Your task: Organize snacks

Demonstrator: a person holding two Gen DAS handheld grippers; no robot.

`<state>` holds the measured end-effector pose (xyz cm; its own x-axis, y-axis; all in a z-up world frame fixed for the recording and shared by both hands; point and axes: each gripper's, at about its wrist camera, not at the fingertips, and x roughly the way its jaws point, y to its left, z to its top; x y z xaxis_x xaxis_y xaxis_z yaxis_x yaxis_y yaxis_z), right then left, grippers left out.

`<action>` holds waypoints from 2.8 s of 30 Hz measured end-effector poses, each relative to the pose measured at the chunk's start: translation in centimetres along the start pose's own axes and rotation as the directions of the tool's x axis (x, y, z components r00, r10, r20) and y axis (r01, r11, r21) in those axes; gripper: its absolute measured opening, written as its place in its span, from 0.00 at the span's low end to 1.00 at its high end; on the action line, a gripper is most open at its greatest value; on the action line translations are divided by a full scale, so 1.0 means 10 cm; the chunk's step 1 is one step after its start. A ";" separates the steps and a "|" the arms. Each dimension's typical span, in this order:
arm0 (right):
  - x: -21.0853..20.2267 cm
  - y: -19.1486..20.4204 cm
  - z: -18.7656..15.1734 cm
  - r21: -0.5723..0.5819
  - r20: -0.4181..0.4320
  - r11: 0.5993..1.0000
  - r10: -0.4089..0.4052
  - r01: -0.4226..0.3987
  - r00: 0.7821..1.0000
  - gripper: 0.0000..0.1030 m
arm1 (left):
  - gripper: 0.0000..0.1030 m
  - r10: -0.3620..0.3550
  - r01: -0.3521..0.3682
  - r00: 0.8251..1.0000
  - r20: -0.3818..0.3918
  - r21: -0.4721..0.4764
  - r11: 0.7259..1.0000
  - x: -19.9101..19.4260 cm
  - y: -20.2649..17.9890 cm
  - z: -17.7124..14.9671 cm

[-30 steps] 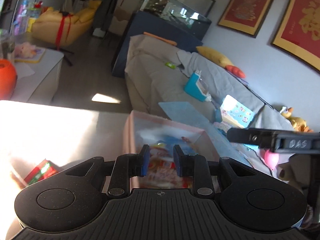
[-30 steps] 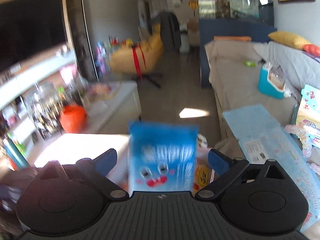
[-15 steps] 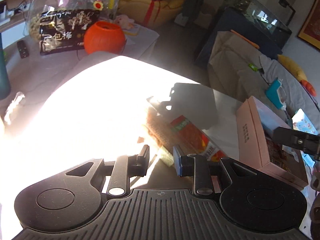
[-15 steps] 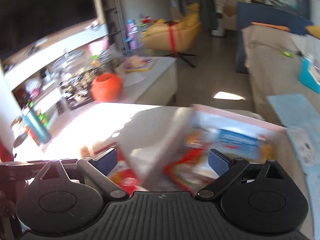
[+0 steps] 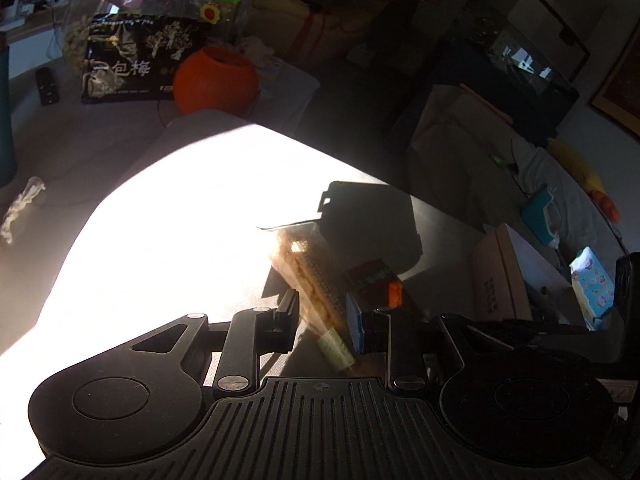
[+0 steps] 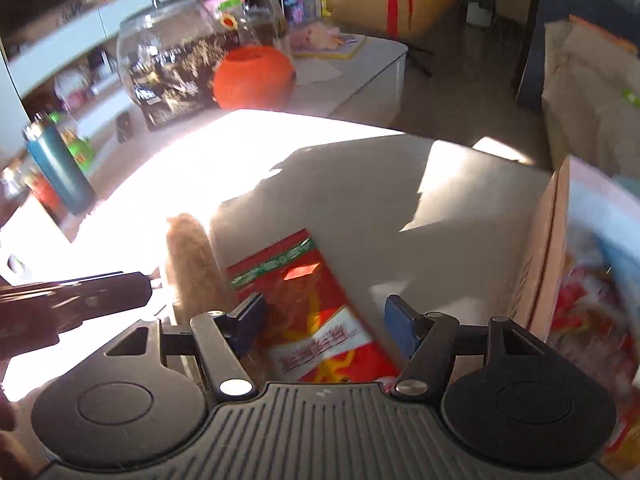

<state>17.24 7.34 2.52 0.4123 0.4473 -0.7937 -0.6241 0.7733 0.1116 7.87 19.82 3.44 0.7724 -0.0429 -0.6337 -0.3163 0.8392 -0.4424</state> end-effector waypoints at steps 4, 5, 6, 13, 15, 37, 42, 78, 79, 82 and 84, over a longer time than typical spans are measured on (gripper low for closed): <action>-0.17 0.24 -0.32 -0.092 -0.011 0.995 0.037 -0.038 0.999 0.65 | 0.29 0.021 -0.020 1.000 -0.009 0.081 0.996 0.05 -0.15 -0.04; -0.22 0.30 -0.41 -0.128 -0.006 0.992 0.019 -0.019 1.000 0.64 | 0.31 0.042 -0.039 0.999 -0.023 0.122 0.992 0.08 -0.20 -0.06; -0.28 0.35 -0.51 -0.152 0.005 0.988 -0.003 0.004 1.000 0.62 | 0.36 0.053 -0.049 0.998 -0.022 0.164 0.985 0.09 -0.24 -0.10; -0.76 0.05 -0.98 -0.093 0.017 0.996 -0.001 0.003 1.000 0.60 | 0.36 0.023 0.001 0.997 -0.071 0.325 0.946 -0.06 -0.46 -0.39; -0.91 -0.09 -1.13 -0.058 0.017 0.998 0.007 -0.006 1.000 0.60 | 0.36 -0.012 0.050 0.994 -0.107 0.366 0.929 -0.14 -0.55 -0.53; -1.25 -0.61 -1.62 0.128 0.092 0.987 -0.105 0.093 0.990 0.68 | 0.41 -0.034 0.177 0.963 -0.267 0.534 0.827 -0.24 -1.19 -1.18; -1.21 -0.59 -1.61 0.126 0.111 0.986 -0.127 0.113 0.986 0.63 | 0.41 -0.035 0.177 0.964 -0.264 0.536 0.825 -0.25 -1.19 -1.20; -1.74 -0.87 -1.97 0.246 0.174 0.958 -0.195 0.149 0.965 0.49 | 0.40 -0.070 0.248 0.953 -0.293 0.632 0.735 -0.25 -1.40 -1.41; -1.76 -0.87 -1.97 0.243 0.178 0.958 -0.201 0.154 0.963 0.49 | 0.40 -0.070 0.251 0.953 -0.295 0.637 0.729 -0.26 -1.40 -1.41; -1.79 -0.90 -1.99 0.245 0.181 0.957 -0.204 0.157 0.962 0.49 | 0.40 -0.080 0.264 0.951 -0.298 0.650 0.712 -0.28 -1.37 -1.42; -1.80 -0.92 -2.02 0.247 0.183 0.954 -0.217 0.168 0.959 0.49 | 0.33 -0.089 0.265 0.952 -0.294 0.641 0.721 -0.29 -1.34 -1.41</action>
<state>2.15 -16.85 3.74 0.6520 0.3437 -0.6758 -0.3625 0.9242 0.1203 2.10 1.10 2.28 0.6011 -0.2747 -0.7504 0.3296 0.9407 -0.0804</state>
